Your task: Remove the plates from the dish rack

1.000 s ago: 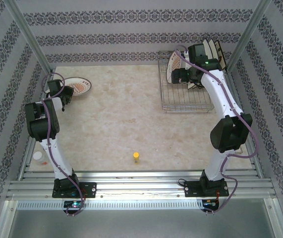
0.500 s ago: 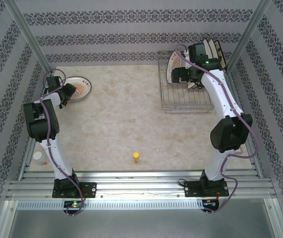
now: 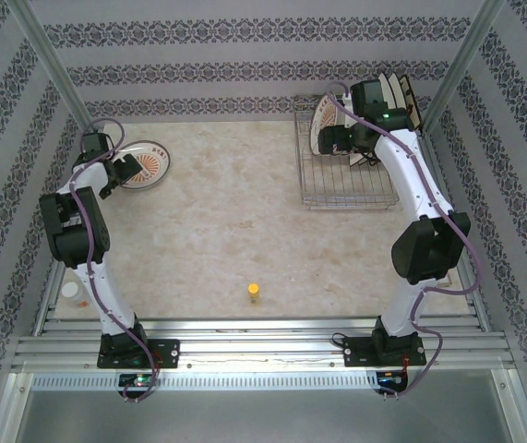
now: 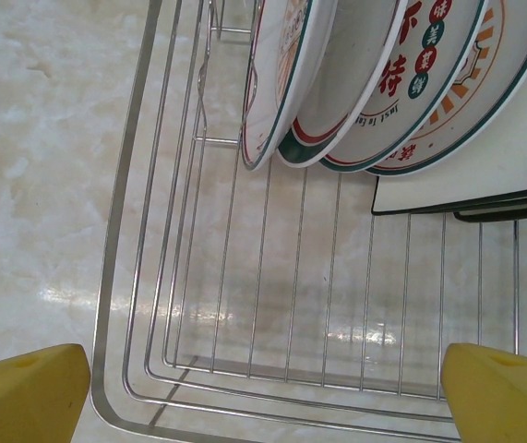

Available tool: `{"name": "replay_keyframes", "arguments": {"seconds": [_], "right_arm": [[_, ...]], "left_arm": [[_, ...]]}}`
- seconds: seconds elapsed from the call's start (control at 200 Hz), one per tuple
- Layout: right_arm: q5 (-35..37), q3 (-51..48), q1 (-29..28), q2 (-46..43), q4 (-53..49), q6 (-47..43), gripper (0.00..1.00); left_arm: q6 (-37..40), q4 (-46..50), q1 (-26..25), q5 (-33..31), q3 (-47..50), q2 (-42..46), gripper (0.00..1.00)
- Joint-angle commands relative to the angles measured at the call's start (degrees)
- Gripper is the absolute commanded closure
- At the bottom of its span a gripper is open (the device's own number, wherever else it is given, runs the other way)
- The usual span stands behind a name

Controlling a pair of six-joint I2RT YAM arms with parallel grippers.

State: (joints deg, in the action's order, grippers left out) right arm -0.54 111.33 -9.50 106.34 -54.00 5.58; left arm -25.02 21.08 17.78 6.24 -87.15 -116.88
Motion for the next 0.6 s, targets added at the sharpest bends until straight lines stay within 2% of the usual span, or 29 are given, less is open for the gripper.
{"name": "replay_keyframes", "arguments": {"seconds": [0.0, 0.155, 0.365, 0.47, 0.595], "right_arm": [[-0.19, 4.23, 0.09, -0.43, -1.36, -0.5, 0.02], [2.38, 11.98, -0.67, 3.76, -4.29, -0.23, 0.02], [6.92, 29.1, -1.75, 14.54, -10.28, 0.19, 0.02], [11.1, 32.31, -1.82, 17.99, -7.76, 1.08, 0.02], [10.38, 33.06, -1.88, 22.06, -2.83, 1.19, 0.04]], "left_arm": [[9.33, 8.33, -2.49, -4.33, -2.06, 7.32, 0.0], [16.65, 18.12, -7.45, 1.69, -4.71, 13.07, 0.0], [23.98, 40.65, -16.62, 3.06, -16.85, 8.28, 0.0], [24.25, 42.31, -18.92, 5.21, -16.8, 7.54, 0.0], [23.78, 42.52, -20.97, 4.47, -15.46, 7.9, 0.0]]}}
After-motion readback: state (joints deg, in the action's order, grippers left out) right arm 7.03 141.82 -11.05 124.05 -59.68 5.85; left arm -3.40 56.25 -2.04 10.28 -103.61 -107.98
